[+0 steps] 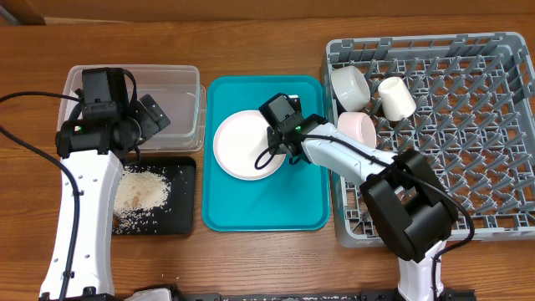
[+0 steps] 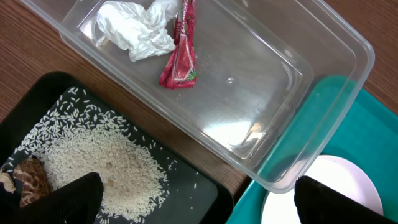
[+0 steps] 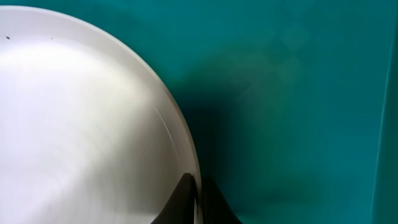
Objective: Sort waste into correct bins and load items into the dishwasher
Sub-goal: 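Grip the white plate's rim with the right gripper and tilt it up, then lift the white plate and stand it in the dish rack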
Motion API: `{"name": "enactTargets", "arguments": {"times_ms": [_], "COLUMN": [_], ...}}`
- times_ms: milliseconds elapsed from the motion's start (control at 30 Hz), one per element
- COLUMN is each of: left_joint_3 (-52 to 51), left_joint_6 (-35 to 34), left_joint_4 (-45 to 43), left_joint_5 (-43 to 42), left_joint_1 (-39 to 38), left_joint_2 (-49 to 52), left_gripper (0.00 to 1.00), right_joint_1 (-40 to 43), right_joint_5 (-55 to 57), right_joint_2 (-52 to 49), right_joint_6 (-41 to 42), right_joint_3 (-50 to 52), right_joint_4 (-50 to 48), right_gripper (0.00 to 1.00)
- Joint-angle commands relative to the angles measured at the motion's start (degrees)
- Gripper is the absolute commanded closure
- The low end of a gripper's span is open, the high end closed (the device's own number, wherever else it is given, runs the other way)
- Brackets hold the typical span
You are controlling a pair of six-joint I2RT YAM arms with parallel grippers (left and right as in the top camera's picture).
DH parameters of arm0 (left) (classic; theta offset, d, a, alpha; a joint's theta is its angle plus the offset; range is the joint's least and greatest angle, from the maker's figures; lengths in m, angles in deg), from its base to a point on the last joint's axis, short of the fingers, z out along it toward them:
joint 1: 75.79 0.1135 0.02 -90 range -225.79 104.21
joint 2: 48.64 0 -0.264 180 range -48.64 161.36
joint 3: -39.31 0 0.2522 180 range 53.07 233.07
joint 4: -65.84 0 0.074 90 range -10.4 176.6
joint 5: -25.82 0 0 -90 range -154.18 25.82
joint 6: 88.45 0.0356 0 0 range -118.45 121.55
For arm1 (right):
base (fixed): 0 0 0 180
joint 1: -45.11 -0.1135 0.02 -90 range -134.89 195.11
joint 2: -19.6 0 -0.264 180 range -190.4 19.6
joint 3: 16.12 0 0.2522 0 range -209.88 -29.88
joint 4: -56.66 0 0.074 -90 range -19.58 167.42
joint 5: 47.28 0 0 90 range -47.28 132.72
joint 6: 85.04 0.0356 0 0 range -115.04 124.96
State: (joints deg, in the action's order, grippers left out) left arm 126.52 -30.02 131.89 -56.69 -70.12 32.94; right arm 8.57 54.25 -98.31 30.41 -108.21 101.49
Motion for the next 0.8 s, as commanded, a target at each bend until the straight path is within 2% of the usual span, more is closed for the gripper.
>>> {"name": "enactTargets", "arguments": {"times_ms": [0,200,467,567,767], "left_joint_3": [0.79,0.79,0.79,0.79,0.79], "left_joint_6": [-0.79,-0.79,-0.79,-0.79,-0.79], "left_joint_4": [-0.20,-0.20,-0.20,-0.17,-0.20], "left_joint_5": [-0.07,-0.07,-0.07,-0.07,-0.07], "left_joint_1": [0.04,0.04,0.04,0.04,0.04], "left_joint_2": [-0.31,-0.31,-0.31,-0.31,-0.31], "left_gripper": [0.00,0.00,0.00,0.00,0.00], "right_joint_1": [-0.04,-0.09,0.20,0.28,0.68], "right_joint_5": [3.93,4.00,4.98,13.00,39.85], "right_joint_2": [-0.94,7.85,23.85,28.72,33.94], "right_joint_6": [-0.90,-1.46,-3.43,-3.63,-3.61], "right_joint_3": [0.17,-5.97,-7.06,-7.06,-7.06], "right_joint_4": [1.86,10.43,17.55,23.39,36.04], "right_gripper": [0.96,0.96,0.96,0.96,0.96]}}
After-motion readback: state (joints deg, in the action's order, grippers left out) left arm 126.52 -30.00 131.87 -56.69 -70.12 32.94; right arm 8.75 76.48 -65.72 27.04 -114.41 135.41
